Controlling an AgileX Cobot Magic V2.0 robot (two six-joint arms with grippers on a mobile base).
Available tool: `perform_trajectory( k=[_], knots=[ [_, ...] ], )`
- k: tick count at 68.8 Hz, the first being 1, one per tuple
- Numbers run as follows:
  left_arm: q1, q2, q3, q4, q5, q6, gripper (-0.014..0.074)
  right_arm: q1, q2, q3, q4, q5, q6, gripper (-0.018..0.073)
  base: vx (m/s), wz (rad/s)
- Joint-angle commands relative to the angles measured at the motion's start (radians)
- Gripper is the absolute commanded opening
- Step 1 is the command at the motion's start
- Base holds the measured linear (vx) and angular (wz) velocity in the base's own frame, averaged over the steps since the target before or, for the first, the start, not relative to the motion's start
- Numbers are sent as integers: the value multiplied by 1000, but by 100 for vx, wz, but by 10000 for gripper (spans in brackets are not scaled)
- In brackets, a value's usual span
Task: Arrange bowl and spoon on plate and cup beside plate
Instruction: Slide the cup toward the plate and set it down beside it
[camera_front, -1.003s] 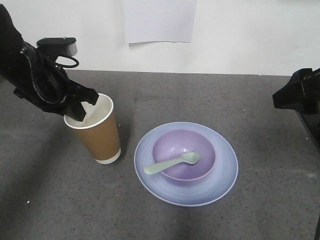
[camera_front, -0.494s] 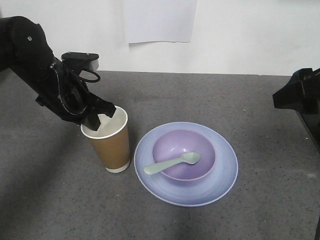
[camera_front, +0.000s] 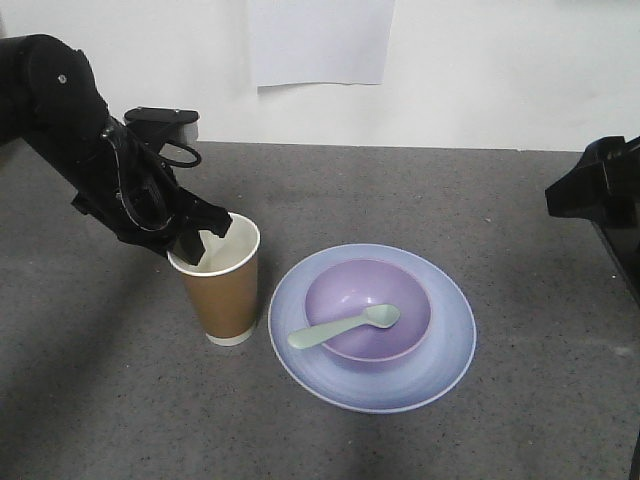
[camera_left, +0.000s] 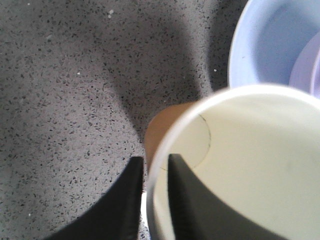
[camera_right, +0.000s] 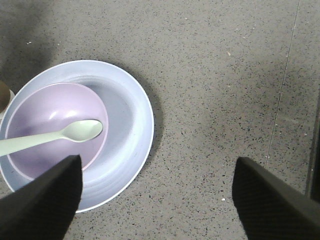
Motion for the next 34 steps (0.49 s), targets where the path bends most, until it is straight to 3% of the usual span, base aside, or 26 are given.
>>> perform_trajectory(
  k=[1, 19, 34],
  knots=[
    [-7, -45, -24, -19, -17, 1, 261, -6, -17, -26, 7, -56, -9, 587, 0, 0],
    [-7, -49, -27, -19, -24, 0, 473, -6, -17, -26, 7, -54, -9, 587, 0, 0],
    [-3, -94, -28, -17, -47, -2, 496, -6, -17, -26, 7, -51, -9, 587, 0, 0]
  ],
)
